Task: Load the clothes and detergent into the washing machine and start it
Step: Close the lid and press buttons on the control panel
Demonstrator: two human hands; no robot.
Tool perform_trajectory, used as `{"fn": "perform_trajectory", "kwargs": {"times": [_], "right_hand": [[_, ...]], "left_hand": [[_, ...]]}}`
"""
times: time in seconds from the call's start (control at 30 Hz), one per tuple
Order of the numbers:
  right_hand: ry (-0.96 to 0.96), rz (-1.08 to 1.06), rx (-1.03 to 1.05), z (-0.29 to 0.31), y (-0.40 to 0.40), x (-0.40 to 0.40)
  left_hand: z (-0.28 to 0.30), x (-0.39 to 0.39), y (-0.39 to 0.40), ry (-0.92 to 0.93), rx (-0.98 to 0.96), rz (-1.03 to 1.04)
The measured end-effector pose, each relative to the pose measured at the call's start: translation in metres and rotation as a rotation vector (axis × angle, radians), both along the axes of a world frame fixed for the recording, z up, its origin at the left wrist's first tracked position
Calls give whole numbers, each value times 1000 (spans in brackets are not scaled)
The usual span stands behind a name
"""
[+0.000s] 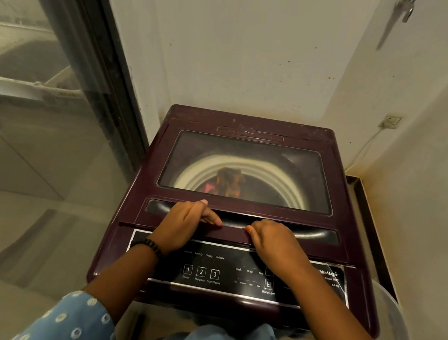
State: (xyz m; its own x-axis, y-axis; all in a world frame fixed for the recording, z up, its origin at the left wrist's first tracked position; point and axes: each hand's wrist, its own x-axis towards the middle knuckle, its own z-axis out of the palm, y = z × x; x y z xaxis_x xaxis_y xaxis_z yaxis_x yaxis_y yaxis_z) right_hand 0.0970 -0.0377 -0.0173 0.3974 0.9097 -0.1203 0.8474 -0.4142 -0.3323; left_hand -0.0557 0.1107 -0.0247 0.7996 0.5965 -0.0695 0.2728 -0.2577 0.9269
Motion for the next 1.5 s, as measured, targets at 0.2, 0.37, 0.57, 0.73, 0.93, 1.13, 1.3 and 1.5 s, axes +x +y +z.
{"fn": "perform_trajectory", "kwargs": {"times": [0.2,0.37,0.57,0.73,0.93,1.13,1.3,1.5], "right_hand": [[-4,-22,-41,-7,-3,5],[-2,-32,-26,-11,-8,3],[6,-26,-9,-14,-8,4],[11,-14,16,-18,-8,6],[75,-28,58,-22,-10,8],[59,-5,42,-27,-15,7],[18,15,45,-32,-19,9],[-19,23,32,-36,-18,9]], "left_hand": [[-9,7,-1,-4,-57,-30],[-21,5,0,-39,-109,-44],[-25,-1,4,-63,-158,-71],[-27,-5,0,-87,-77,-38],[-32,-13,-9,-149,134,-4],[-42,-20,-17,-180,184,23],[-46,-23,-18,-162,223,16],[-47,-20,-15,-152,188,26]]}}
